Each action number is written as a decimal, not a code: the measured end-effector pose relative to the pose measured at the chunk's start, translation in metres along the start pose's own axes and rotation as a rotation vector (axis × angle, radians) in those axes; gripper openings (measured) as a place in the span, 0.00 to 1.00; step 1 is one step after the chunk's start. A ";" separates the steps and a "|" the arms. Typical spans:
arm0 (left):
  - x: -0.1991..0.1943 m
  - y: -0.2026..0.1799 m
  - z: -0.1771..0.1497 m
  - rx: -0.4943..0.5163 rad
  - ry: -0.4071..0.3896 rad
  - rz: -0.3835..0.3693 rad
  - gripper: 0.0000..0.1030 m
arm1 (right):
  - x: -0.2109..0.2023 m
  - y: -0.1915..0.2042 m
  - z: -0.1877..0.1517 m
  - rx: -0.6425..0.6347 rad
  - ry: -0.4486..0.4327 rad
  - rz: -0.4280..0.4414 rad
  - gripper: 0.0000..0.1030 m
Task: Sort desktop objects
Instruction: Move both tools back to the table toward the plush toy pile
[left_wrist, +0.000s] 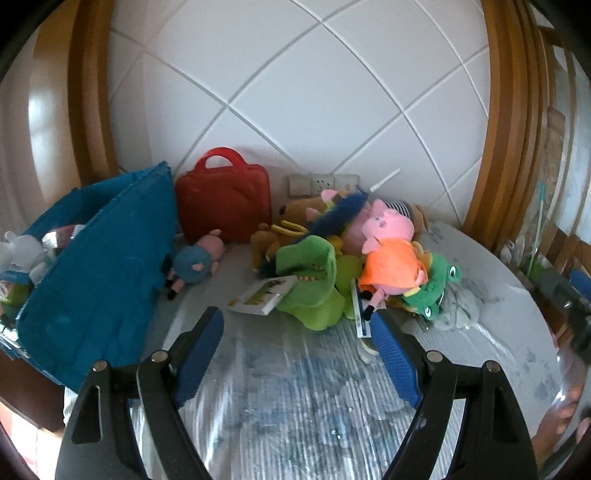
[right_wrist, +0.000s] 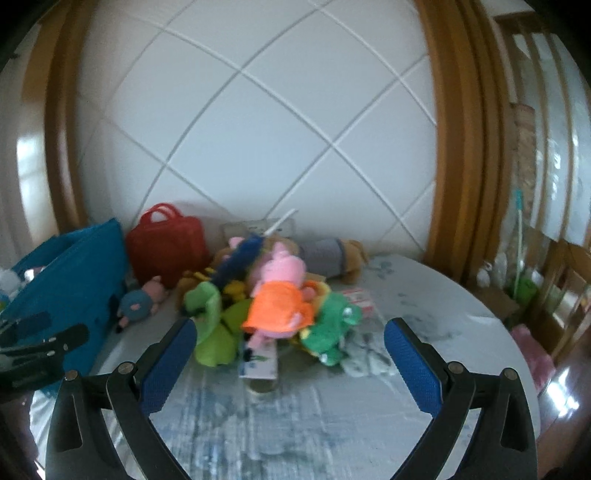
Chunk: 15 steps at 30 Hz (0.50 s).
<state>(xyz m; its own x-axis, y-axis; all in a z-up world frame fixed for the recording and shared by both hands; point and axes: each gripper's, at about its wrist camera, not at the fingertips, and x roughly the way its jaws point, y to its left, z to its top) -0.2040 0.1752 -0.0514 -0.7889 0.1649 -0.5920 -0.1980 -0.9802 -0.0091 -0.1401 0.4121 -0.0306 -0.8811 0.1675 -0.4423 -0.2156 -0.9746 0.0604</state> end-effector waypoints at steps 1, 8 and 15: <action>0.006 -0.003 0.001 0.001 0.007 -0.003 0.79 | 0.003 -0.009 -0.001 0.018 0.002 -0.001 1.00; 0.044 -0.004 0.011 0.003 0.025 -0.006 0.79 | 0.031 -0.024 0.007 0.001 0.020 -0.025 1.00; 0.090 0.008 0.016 0.007 0.082 0.012 0.79 | 0.085 -0.017 0.010 0.004 0.077 -0.026 1.00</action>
<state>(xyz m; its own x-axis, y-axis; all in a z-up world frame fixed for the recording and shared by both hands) -0.2857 0.1844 -0.0920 -0.7409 0.1429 -0.6562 -0.1930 -0.9812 0.0043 -0.2155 0.4446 -0.0600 -0.8399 0.1810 -0.5117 -0.2401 -0.9694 0.0512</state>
